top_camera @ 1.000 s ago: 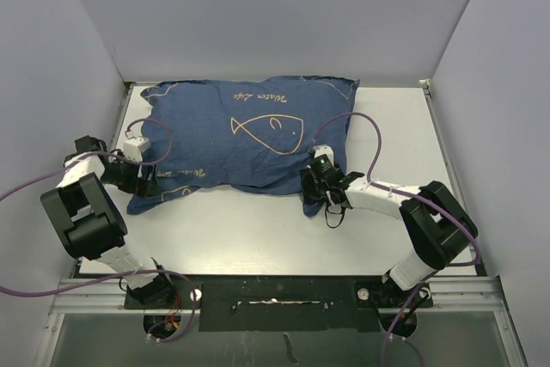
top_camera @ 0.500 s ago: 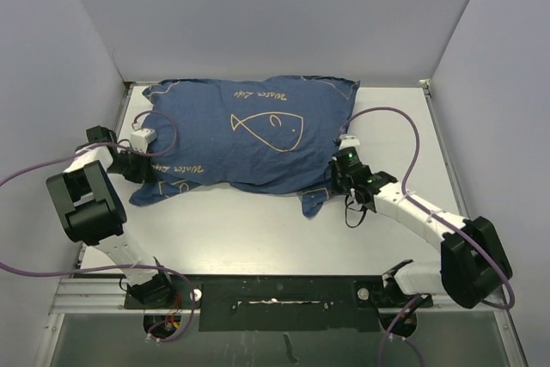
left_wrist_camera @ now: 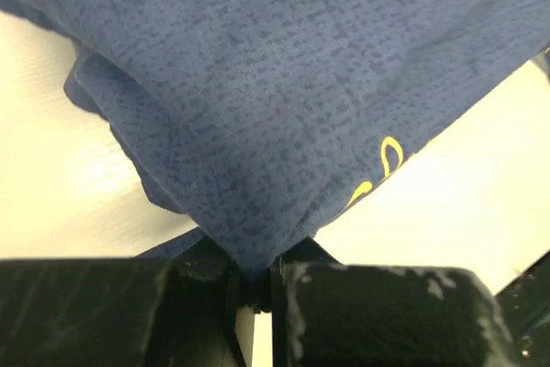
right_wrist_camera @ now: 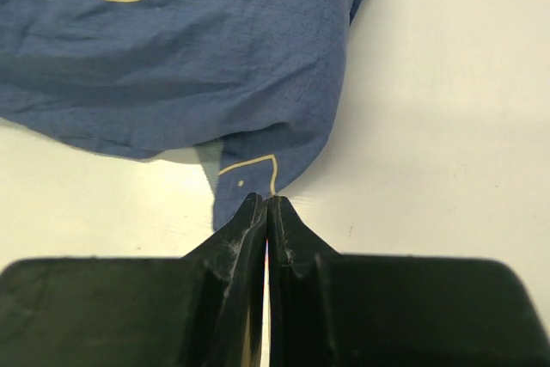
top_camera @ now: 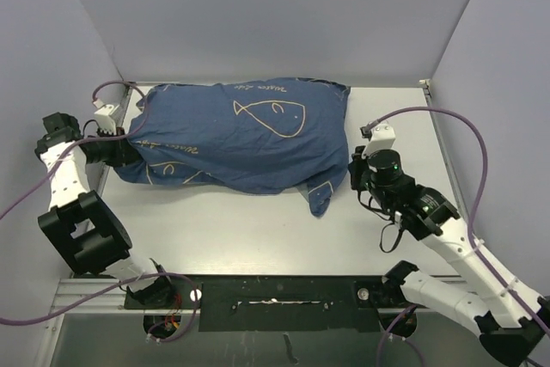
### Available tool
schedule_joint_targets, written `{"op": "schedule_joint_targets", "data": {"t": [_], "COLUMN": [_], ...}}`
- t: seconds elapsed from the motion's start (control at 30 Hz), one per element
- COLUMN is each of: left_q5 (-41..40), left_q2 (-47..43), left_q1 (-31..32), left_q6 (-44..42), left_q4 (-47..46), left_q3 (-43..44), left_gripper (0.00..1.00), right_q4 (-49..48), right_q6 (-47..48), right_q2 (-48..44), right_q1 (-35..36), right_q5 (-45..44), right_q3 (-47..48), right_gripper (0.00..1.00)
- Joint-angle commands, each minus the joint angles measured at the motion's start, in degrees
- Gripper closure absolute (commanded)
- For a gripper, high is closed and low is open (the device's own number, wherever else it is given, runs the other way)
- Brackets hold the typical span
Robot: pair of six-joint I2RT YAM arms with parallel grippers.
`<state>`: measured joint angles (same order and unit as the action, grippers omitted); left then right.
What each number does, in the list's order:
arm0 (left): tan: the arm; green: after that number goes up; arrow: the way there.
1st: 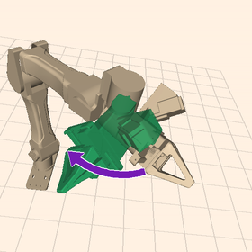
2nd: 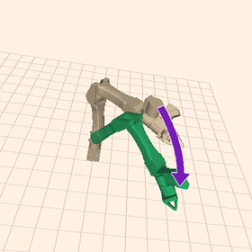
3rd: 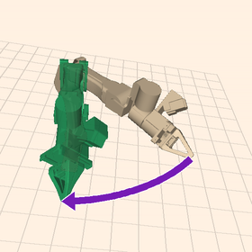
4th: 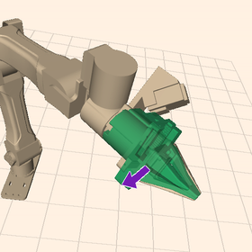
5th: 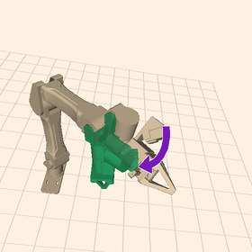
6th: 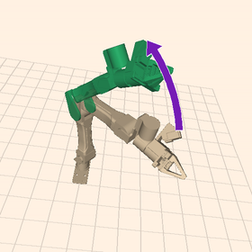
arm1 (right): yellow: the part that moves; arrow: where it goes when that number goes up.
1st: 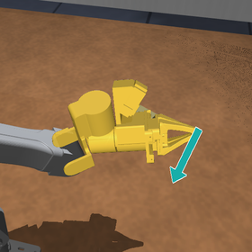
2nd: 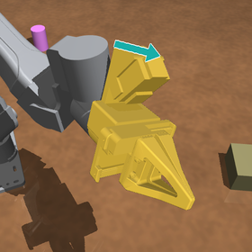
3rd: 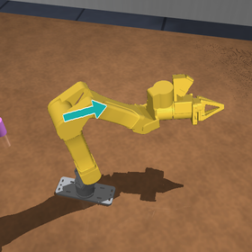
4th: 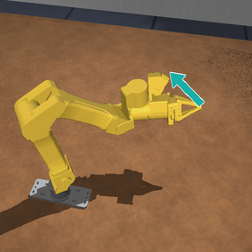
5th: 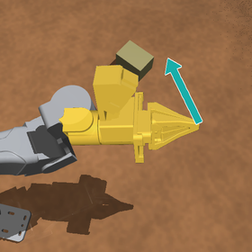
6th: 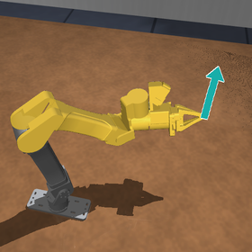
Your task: Remove the pillowcase from the pillow
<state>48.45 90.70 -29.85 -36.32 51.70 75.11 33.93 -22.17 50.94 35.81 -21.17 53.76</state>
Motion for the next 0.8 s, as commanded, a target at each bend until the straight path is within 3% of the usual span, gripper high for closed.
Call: {"op": "schedule_joint_targets", "data": {"t": [0.0, 0.07, 0.1, 0.17, 0.23, 0.27, 0.37, 0.53, 0.7, 0.77], "left_q5": [9.6, 10.9, 11.0, 11.2, 11.0, 11.0, 10.1, 7.9, 7.5, 7.4], "left_q2": [-6.6, -7.9, -8.4, -9.1, -8.5, -7.8, -5.0, -2.6, -2.7, -2.6], "left_q1": [-4.9, -5.7, -5.8, -5.8, -5.7, -5.6, -5.6, -5.6, -5.6, -5.6], "left_q6": [-0.6, -0.9, -1.2, -0.8, 0.8, 1.3, 1.8, 2.3, 2.1, 2.1], "left_q4": [5.3, 5.5, 4.8, 2.4, 0.0, -0.2, 0.9, 1.3, 0.8, 0.7], "left_q3": [4.2, 4.4, 3.9, 1.7, -0.1, -0.3, 0.7, 2.9, 2.9, 2.8], "left_gripper": [1.0, 1.0, 1.0, 1.0, 1.0, 1.0, 1.0, 1.0, 1.0, 1.0], "right_q4": [7.9, 9.3, 9.5, 7.0, 2.0, -1.1, -9.7, -19.7, -27.1, -28.7], "right_q6": [0.4, -0.2, -0.7, -2.2, -3.2, -3.2, -2.0, 1.4, 3.7, 3.9], "right_q2": [-4.6, -5.4, -4.9, -2.7, 0.6, 2.7, 9.6, 21.9, 33.2, 36.7], "right_q1": [3.9, 4.2, 4.2, 4.1, 4.1, 4.0, 2.8, -1.4, -2.0, -1.9], "right_q5": [-4.0, -4.0, -3.8, -1.6, 2.0, 3.9, 9.2, 16.7, 17.8, 17.8], "right_q3": [6.2, 6.8, 6.0, 2.0, -2.8, -4.8, -7.7, -7.5, -5.3, -4.1], "right_gripper": [1.0, 1.0, 0.93, 0.44, 0.18, 0.11, 0.01, 0.02, 0.0, 0.04]}}
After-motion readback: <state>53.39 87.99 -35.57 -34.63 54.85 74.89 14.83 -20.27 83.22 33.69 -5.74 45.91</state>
